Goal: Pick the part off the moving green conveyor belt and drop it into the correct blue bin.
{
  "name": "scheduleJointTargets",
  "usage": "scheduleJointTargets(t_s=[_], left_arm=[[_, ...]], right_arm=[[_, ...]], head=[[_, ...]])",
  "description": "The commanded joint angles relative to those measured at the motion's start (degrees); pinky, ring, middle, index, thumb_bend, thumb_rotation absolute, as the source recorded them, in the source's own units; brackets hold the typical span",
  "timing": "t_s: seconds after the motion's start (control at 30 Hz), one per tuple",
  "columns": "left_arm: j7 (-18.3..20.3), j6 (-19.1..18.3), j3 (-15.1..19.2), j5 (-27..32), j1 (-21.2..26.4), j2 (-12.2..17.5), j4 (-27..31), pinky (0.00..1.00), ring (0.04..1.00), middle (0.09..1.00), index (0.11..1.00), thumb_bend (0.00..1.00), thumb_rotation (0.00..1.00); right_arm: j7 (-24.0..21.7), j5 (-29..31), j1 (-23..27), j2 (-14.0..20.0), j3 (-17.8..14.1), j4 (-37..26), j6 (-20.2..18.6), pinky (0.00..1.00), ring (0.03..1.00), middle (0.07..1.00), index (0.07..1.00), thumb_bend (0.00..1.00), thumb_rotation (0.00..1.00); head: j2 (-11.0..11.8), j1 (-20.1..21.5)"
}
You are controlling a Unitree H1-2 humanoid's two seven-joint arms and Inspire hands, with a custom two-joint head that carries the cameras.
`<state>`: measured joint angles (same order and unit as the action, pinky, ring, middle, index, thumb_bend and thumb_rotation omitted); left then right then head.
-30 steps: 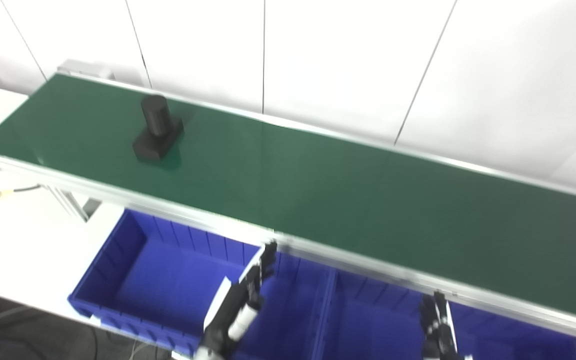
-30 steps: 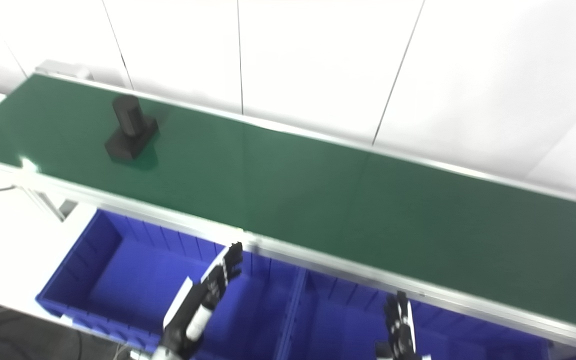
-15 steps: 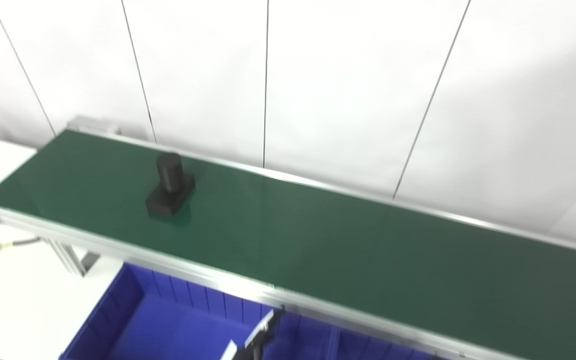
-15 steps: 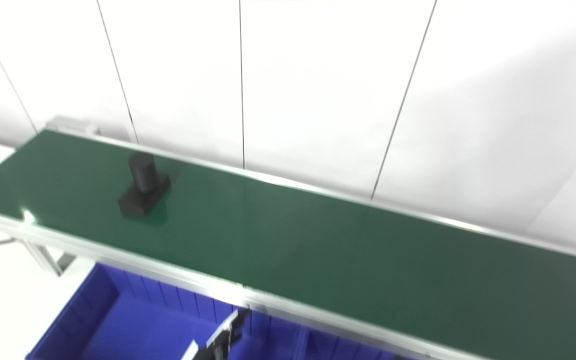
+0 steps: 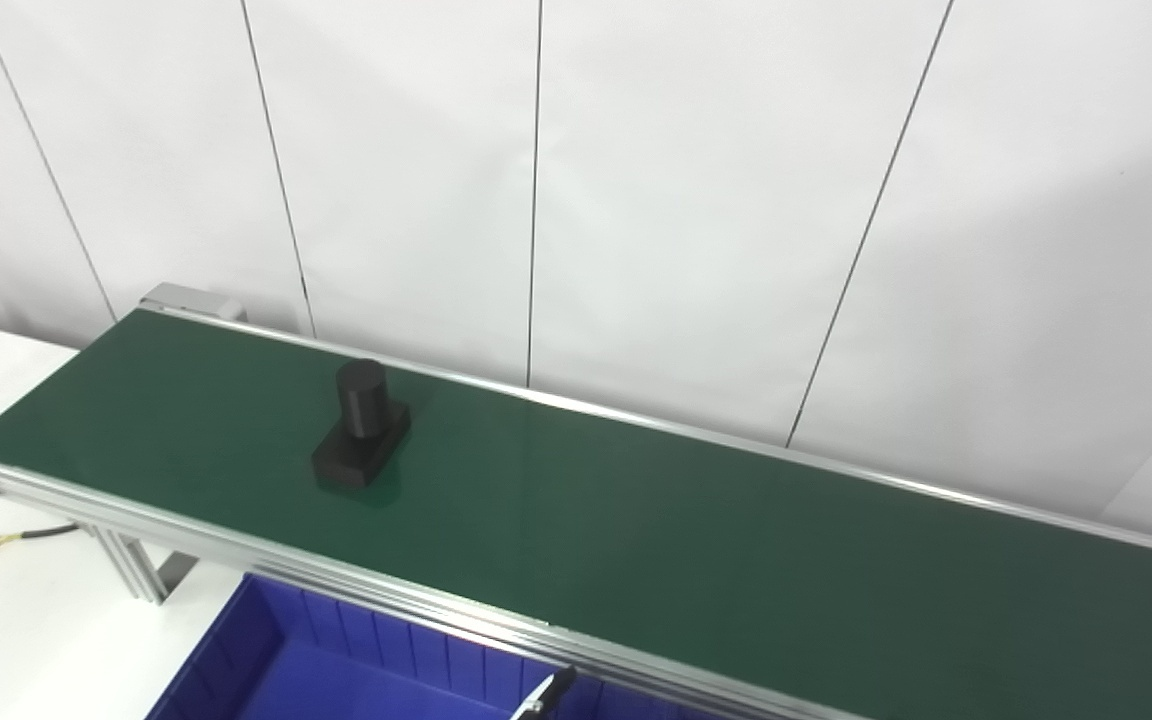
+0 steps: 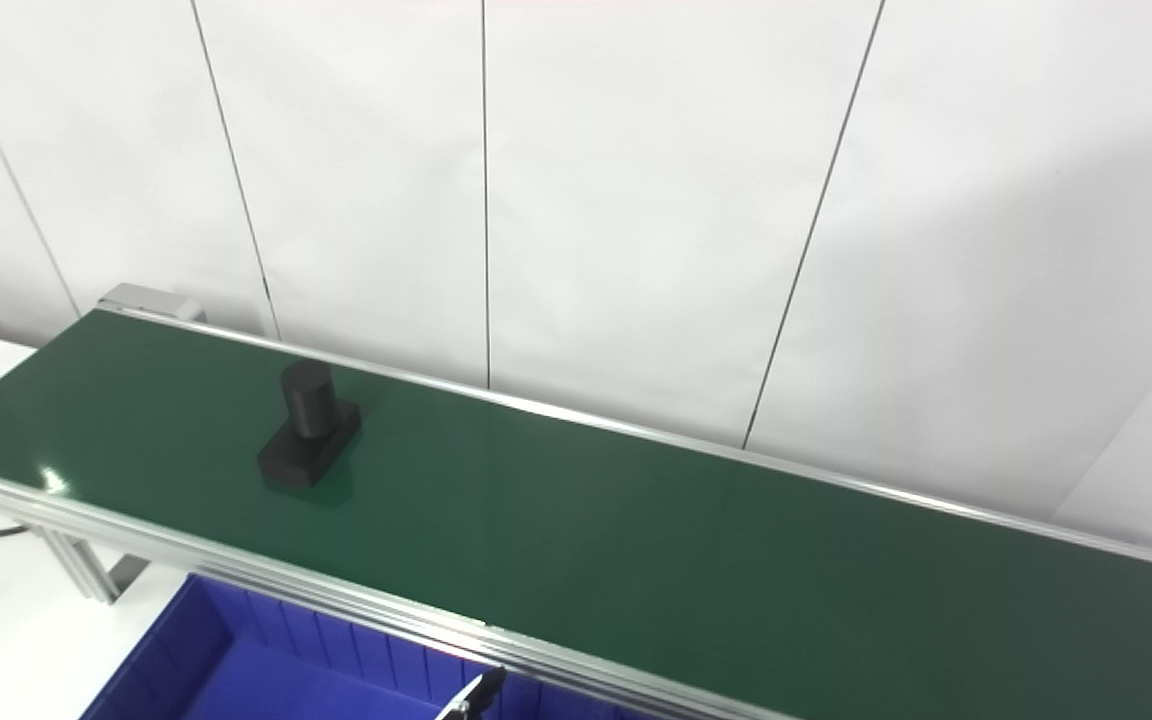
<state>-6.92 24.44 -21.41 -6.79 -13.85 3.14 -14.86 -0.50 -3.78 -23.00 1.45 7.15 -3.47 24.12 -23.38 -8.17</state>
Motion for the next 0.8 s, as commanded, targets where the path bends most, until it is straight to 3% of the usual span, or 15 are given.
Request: scheduleJointTargets(t_s=[0.0,0.23,0.47,0.67,0.77], left_arm=[[-1.5,2.5,-0.8,0.2,1.1,0.4,0.4,0.99,0.981,0.968,0.943,0.74,0.89],[-4.6,2.5,-2.6,-0.7,1.9,0.9,-0.2,0.99,0.974,0.955,0.928,0.76,0.9],[-7.3,2.5,-4.6,-1.2,3.0,1.7,-1.6,0.98,0.978,0.959,0.921,0.79,0.91],[-9.6,2.5,-6.7,-1.2,4.4,2.8,-3.0,0.98,0.975,0.958,0.921,0.79,0.9],[-10.4,2.5,-7.4,-1.6,4.9,3.4,-3.3,0.98,0.975,0.96,0.924,0.79,0.91]], right_arm=[[2.3,-1.3,1.0,0.5,0.8,-3.3,2.8,1.0,1.0,0.947,0.993,0.73,0.75],[12.2,-11.6,5.5,1.9,2.8,-6.1,2.8,0.93,0.916,0.897,0.942,0.79,0.83],[10.1,-11.2,11.7,3.4,3.3,-6.2,2.3,0.93,0.925,0.916,0.942,0.83,0.81],[5.0,-13.2,16.8,4.0,3.0,-8.1,-6.4,0.93,0.959,0.961,0.966,0.83,0.81],[3.3,-13.9,19.2,4.1,2.8,-7.5,-8.2,0.91,0.95,0.941,0.961,0.82,0.8]], head=[[-0.1,0.1],[0.1,0.4],[0.4,0.2],[0.6,0.9],[0.4,1.6]])
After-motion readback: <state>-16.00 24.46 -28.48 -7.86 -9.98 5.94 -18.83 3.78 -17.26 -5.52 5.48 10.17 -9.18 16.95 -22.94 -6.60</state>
